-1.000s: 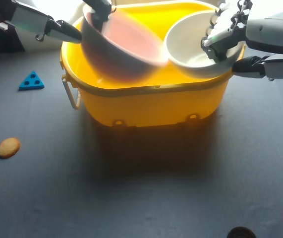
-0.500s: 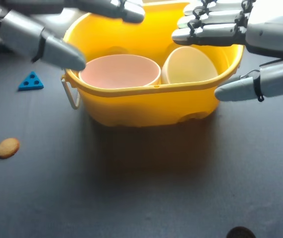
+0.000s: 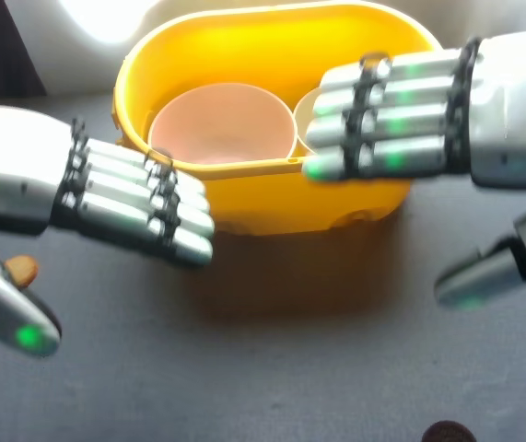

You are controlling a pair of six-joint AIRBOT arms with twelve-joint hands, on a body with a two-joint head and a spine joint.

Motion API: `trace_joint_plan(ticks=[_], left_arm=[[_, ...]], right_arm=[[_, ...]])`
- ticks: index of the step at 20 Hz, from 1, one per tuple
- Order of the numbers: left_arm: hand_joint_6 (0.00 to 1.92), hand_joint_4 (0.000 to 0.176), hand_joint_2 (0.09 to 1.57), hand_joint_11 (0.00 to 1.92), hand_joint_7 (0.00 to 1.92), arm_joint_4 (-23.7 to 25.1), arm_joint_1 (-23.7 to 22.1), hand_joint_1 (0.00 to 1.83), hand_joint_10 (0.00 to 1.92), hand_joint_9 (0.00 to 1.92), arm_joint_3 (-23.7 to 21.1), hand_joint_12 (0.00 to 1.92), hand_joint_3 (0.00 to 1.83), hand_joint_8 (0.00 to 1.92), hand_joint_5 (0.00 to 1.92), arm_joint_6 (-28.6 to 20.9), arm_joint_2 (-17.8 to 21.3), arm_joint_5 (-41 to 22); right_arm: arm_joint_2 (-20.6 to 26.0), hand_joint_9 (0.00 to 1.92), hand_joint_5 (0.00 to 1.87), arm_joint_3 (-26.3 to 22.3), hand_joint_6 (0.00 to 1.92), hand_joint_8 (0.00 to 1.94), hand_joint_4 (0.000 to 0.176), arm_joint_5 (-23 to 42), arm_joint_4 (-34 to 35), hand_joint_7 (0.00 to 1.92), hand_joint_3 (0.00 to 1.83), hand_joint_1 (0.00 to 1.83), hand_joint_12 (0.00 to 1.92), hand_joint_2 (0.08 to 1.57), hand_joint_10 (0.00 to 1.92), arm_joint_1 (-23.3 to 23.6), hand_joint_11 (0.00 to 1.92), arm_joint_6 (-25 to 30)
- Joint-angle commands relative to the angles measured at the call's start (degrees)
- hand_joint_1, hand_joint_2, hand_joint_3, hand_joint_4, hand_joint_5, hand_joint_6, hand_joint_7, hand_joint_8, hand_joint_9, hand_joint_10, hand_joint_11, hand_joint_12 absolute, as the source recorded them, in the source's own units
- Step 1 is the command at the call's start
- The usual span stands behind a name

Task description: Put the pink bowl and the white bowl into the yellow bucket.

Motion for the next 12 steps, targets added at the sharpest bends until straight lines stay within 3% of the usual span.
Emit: trace_joint_plan(ticks=[1,8,10,12], left_arm=[[0.0,0.0,1.24,0.0,0.04,-5.7,0.23,0.0,0.0,0.01,-1.35,0.02,0.0,0.0,0.08,0.36,1.96,-1.76],[0.0,0.0,1.27,0.0,0.02,-5.71,2.62,0.0,0.0,0.0,-15.98,0.0,0.01,0.0,0.06,6.0,8.82,3.46],[0.0,0.0,1.28,0.0,0.01,-5.28,2.64,0.0,0.0,0.0,-18.86,0.0,0.01,0.0,0.05,8.4,9.73,7.69],[0.0,0.0,1.28,0.0,0.0,-1.22,1.13,0.0,0.0,0.0,-21.29,0.0,0.01,0.0,0.03,6.76,10.29,9.21]], right_arm=[[1.22,0.0,0.07,-0.87,0.01,0.01,0.0,5.68,2.95,0.04,0.0,0.0,0.0,1.13,0.0,0.1,0.0,-0.04],[5.19,0.0,0.08,-6.28,0.01,0.01,0.0,11.1,0.41,0.04,0.01,0.0,0.0,1.16,0.0,-3.67,0.0,-2.5],[6.11,0.0,0.08,-7.09,0.01,0.01,0.0,12.9,0.41,0.04,0.01,0.0,0.0,1.17,0.0,-4.6,0.0,-2.38],[6.74,0.0,0.06,-7.48,0.0,0.0,0.0,14.12,0.41,0.02,0.01,0.0,0.0,1.17,0.0,-5.06,0.0,-1.83]])
